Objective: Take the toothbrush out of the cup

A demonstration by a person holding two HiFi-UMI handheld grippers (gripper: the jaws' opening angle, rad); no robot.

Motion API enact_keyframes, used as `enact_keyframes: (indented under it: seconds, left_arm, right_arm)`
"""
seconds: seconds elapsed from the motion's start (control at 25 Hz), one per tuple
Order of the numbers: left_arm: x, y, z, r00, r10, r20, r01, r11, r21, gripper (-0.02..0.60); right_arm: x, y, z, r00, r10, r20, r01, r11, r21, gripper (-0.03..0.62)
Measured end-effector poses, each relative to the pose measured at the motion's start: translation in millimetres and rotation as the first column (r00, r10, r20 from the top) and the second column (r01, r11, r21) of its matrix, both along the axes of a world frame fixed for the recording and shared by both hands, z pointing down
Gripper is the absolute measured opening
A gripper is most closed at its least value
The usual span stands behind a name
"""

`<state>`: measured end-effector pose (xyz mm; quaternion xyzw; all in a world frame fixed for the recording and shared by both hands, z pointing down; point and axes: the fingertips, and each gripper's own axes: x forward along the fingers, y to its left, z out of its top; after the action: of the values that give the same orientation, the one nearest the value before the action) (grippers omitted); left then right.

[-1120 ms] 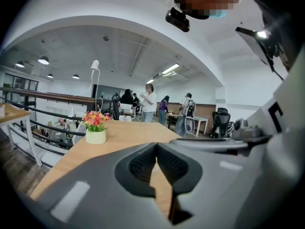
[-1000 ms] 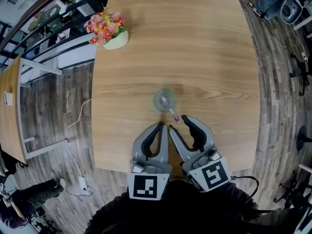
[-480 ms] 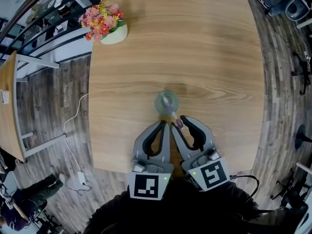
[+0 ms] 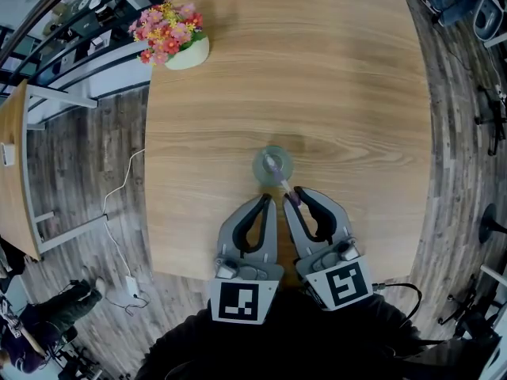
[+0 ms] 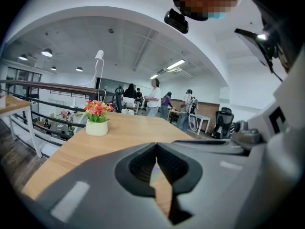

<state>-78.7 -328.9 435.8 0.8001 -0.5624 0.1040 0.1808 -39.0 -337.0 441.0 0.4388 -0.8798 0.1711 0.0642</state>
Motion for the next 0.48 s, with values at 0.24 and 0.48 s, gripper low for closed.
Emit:
enact_keyframes:
  seconds: [0.24,0.48]
  left_arm:
    - [-4.4,1.1,-6.2,1.0,-0.007,0.006,0.007,1.0,0.015,0.008]
    - [-9.1,2.4,-17.9,1.0,-0.011,0.001,0.011,0.999,0.04,0.008]
  right_arm:
    - [0.0,-1.0,-7.9,1.0,0.005,-0.015,-0.005,1.0,0.029,0.064]
    - [0.1,-3.0,-24.5,1.0,0.023,-0.01,-0.022,0.997,0.068,0.064]
